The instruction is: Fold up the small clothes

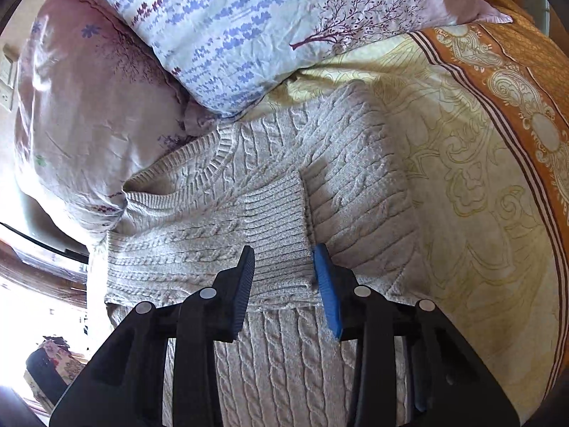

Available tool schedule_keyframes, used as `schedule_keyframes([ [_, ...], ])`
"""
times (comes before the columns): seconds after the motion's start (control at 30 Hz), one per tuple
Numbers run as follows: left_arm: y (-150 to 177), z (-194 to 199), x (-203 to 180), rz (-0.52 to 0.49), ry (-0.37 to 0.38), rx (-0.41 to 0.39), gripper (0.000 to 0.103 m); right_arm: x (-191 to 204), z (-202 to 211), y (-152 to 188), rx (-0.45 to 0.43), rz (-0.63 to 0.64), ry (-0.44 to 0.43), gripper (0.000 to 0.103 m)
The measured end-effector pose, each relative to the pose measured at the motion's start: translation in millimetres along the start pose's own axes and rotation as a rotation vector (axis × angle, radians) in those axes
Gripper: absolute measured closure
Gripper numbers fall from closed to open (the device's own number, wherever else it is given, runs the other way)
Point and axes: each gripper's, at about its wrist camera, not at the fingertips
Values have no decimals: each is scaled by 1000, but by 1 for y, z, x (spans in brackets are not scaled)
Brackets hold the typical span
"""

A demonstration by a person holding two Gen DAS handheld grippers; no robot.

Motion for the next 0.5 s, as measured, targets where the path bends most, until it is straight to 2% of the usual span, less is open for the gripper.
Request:
schedule_keyframes([
  [0.03, 4, 1, 9, 21, -17, 5, 24, 1, -2, 1, 4, 11, 13, 66],
  [0.2, 21, 5, 30, 79, -42, 37, 24, 1, -5, 3, -8, 43, 63, 82],
  [0.37, 31, -3, 33, 82, -26, 83, 24, -3, -3, -4, -36, -29, 78, 82],
  [0.5, 35, -5, 27, 51, -8, 92, 21, 8, -10, -2, -17, 53, 86, 83],
])
Point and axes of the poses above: each gripper's, at about its wrist camera, not at the fingertips, and z roughly against the way its jaws point, x to its left, y to its underside, and after that the axes turned 4 degrees about y, right-handed
